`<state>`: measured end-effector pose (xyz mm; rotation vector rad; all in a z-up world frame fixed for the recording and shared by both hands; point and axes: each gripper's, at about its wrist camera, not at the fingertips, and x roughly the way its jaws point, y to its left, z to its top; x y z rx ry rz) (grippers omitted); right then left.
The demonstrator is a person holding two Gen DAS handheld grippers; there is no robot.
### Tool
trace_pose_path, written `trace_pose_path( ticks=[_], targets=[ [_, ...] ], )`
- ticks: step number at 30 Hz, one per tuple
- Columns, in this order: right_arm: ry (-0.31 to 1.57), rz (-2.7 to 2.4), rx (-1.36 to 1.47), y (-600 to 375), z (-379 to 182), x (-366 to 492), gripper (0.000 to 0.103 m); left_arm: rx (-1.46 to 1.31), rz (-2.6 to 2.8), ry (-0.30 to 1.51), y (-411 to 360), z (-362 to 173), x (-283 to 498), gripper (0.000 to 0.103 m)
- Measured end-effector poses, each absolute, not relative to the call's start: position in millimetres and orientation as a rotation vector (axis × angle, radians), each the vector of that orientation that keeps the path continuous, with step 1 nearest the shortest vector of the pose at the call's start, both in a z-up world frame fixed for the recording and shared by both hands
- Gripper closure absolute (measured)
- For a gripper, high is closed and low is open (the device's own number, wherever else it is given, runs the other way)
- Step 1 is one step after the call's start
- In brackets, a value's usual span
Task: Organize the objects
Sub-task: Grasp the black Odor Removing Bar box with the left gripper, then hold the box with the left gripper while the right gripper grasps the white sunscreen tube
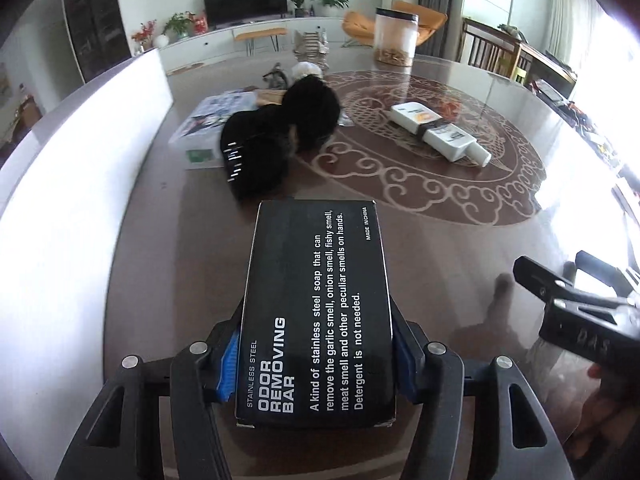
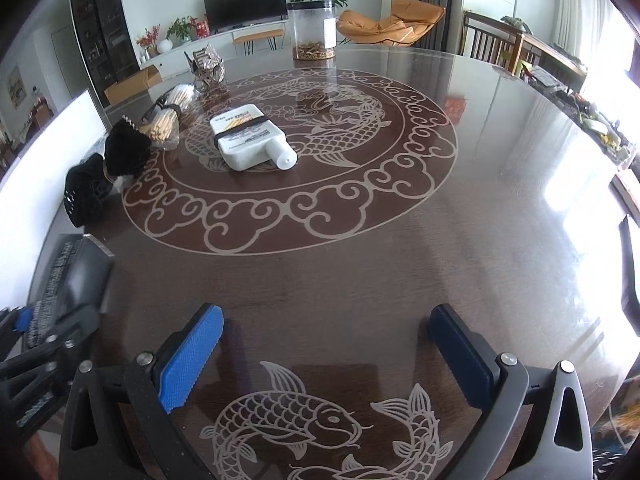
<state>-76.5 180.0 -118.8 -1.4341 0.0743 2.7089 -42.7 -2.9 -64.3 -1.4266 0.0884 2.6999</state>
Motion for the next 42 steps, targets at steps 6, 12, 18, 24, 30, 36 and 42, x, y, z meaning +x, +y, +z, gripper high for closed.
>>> trace_pose_path(
  ticks=[6, 12, 18, 24, 30, 36, 42],
  targets=[
    [0.054, 2.707, -1.438, 178.6, -119.9, -77.4, 0.0, -1.447, 2.739, 0.052, -19.5, -73.5, -51.6, 0.002],
    [0.054, 2.707, -1.435, 178.6, -120.3, -77.7, 0.0, -1.448, 2.74, 0.05, -21.0, -75.6, -52.9, 0.0],
    [0.053, 2.708, -1.434, 178.3, -120.4, -77.8, 0.0, -1.44, 2.744, 0.047, -19.7, -76.2, -53.9, 0.0],
    [0.052, 2.706, -1.428, 178.4, -120.5, -78.4, 0.0, -1.44, 2.746, 0.047, -19.3, -76.5, -53.6, 0.0],
    [0.053, 2.707, -1.418, 178.2, -120.5, -78.5, 0.0, -1.438, 2.749, 0.046, -20.4, -75.6, -51.5, 0.0],
    [0.053, 2.706, -1.418, 177.8, -120.8, -78.4, 0.0, -1.437, 2.749, 0.046, -20.4, -75.9, -51.4, 0.0],
    [0.065, 2.708, -1.423, 178.6, -120.6, -78.7, 0.0, -1.437, 2.75, 0.046, -20.4, -76.3, -51.7, 0.0]
  ],
)
